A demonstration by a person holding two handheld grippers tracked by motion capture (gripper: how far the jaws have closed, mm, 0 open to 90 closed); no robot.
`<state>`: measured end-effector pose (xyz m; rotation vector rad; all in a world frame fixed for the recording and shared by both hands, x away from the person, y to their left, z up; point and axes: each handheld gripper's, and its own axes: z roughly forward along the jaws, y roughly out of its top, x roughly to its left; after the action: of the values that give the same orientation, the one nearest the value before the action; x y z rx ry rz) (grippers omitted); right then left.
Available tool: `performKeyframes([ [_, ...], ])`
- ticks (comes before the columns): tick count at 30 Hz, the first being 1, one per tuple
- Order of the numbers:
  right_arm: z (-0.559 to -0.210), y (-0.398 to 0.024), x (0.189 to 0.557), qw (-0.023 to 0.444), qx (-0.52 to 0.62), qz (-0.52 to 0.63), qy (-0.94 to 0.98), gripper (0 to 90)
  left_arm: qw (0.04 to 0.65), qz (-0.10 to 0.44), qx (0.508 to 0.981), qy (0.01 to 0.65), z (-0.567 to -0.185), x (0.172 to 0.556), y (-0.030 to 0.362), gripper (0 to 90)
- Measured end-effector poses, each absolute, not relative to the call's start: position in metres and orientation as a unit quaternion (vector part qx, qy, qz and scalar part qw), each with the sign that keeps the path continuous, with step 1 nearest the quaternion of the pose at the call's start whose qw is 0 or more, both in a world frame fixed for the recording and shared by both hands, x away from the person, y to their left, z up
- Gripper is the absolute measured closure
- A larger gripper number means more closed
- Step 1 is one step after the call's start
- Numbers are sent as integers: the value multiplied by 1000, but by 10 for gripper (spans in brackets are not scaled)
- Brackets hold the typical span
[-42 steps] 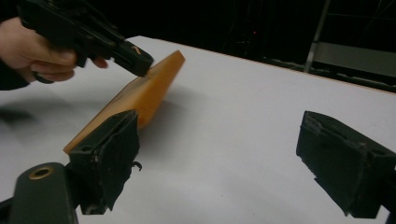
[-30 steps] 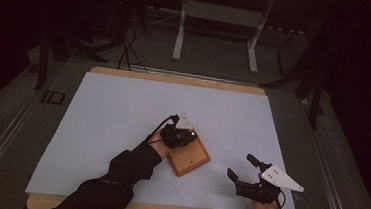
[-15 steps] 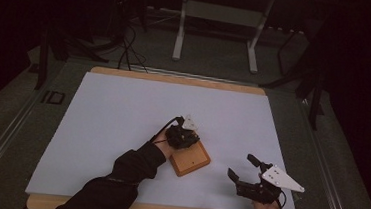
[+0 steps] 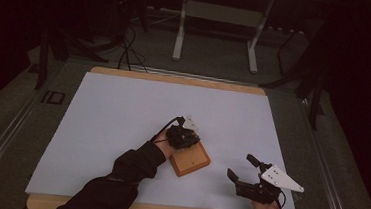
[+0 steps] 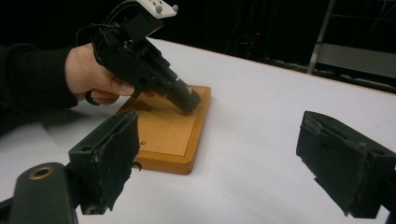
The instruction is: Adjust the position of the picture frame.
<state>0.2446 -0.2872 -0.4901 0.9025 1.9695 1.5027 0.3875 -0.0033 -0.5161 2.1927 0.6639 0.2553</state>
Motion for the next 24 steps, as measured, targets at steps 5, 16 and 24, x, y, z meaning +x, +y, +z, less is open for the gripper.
performKeyframes([
  [5, -490, -287, 245, 250, 332, 552, 723, 130, 422, 108, 864, 252, -507, 384, 5, 776],
  [16, -491, -286, 245, 248, 333, 550, 725, 130, 421, 128, 856, 271, -492, 398, 27, 840],
  [24, -491, -286, 245, 247, 334, 550, 725, 129, 409, 133, 860, 275, -500, 420, 21, 899],
])
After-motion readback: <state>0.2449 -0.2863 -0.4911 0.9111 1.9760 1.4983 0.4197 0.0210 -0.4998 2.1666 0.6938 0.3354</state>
